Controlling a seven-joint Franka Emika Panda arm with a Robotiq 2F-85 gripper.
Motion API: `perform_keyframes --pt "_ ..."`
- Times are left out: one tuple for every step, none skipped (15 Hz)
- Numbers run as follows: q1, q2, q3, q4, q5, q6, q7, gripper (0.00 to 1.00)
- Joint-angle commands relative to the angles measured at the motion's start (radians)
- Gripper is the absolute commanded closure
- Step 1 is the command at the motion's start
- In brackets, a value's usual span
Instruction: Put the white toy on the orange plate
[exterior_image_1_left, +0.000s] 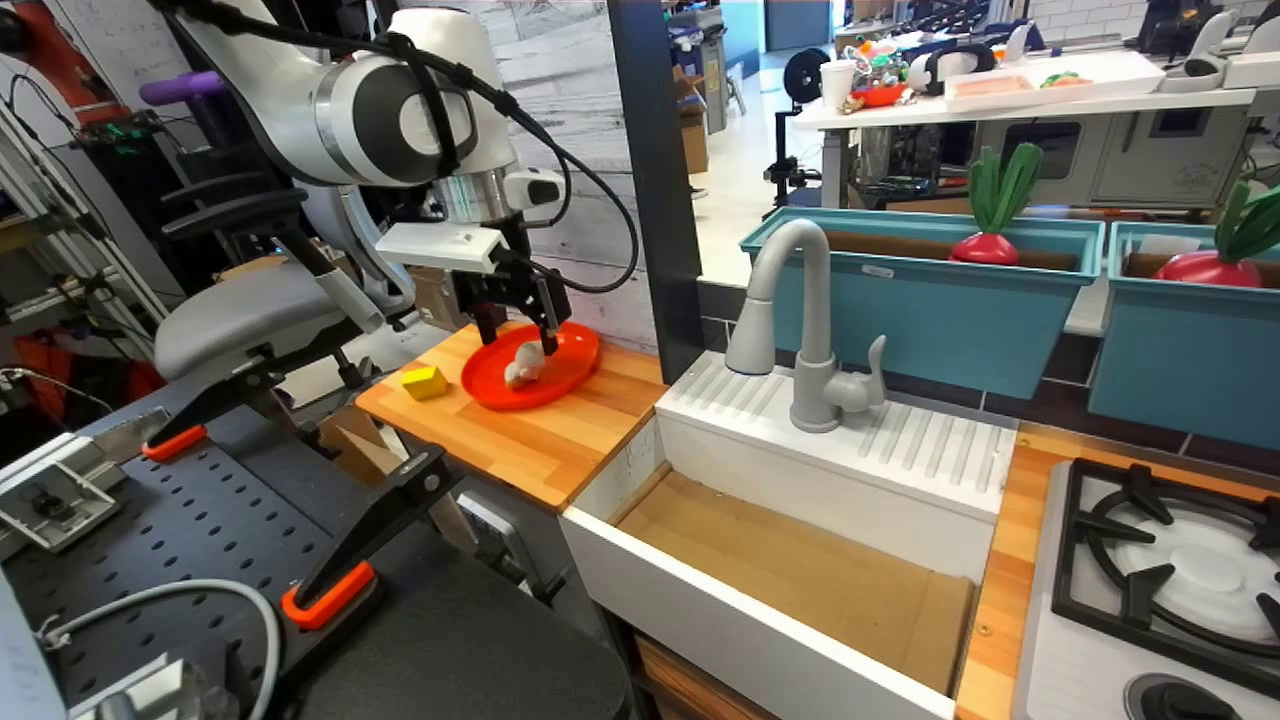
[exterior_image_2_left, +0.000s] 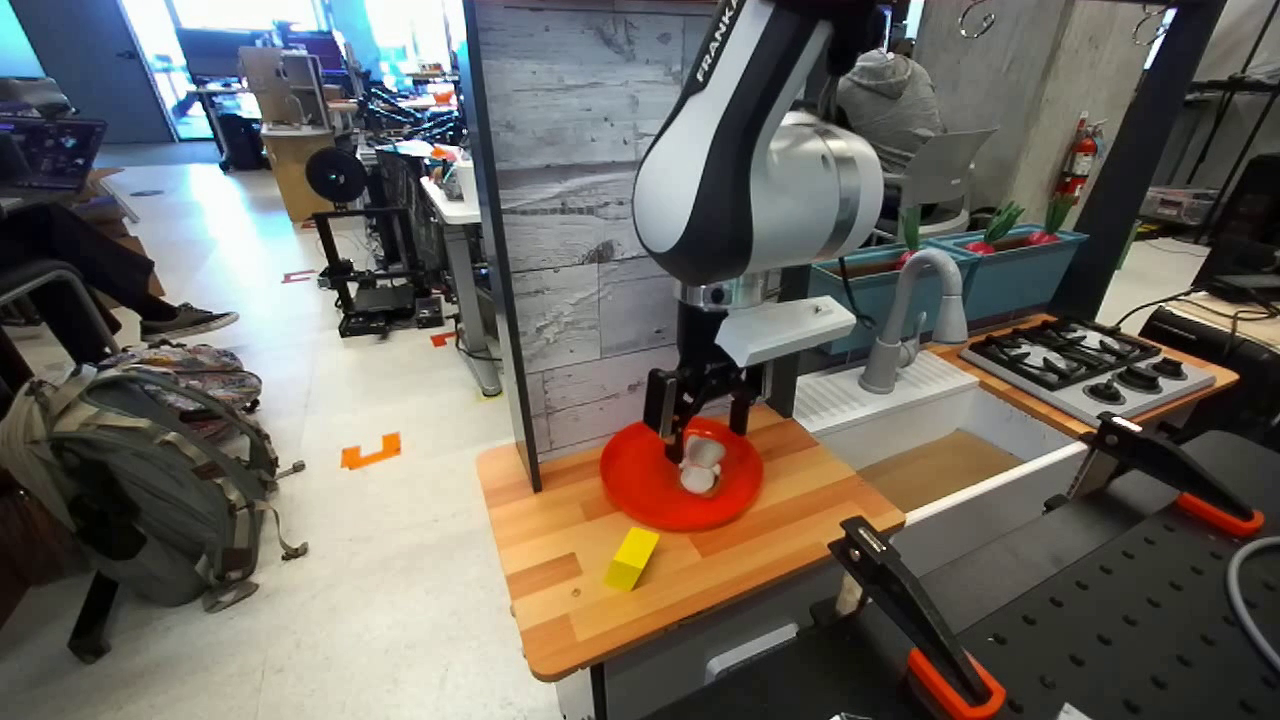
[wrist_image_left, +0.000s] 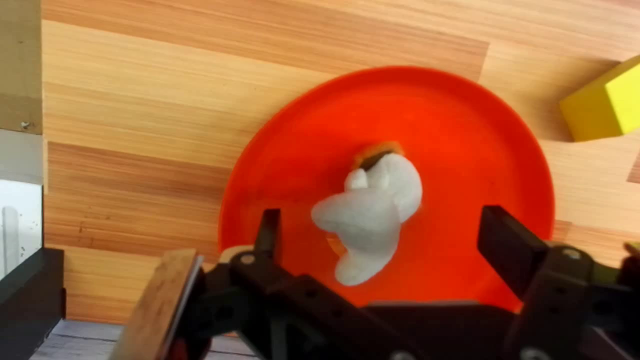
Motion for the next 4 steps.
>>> perform_keyframes --pt "-0.007 -0.017 0.009 -0.014 -0.017 -0.003 0.008 0.00" --pt "-0.007 -0.040 0.010 -0.037 -0.018 -0.003 0.008 0.00" --pt "-0.007 -0.061 0.010 -0.057 -0.018 -0.003 0.008 0.00" --pt "-0.007 -0.075 0.010 -0.070 -0.018 -0.003 0.007 0.00"
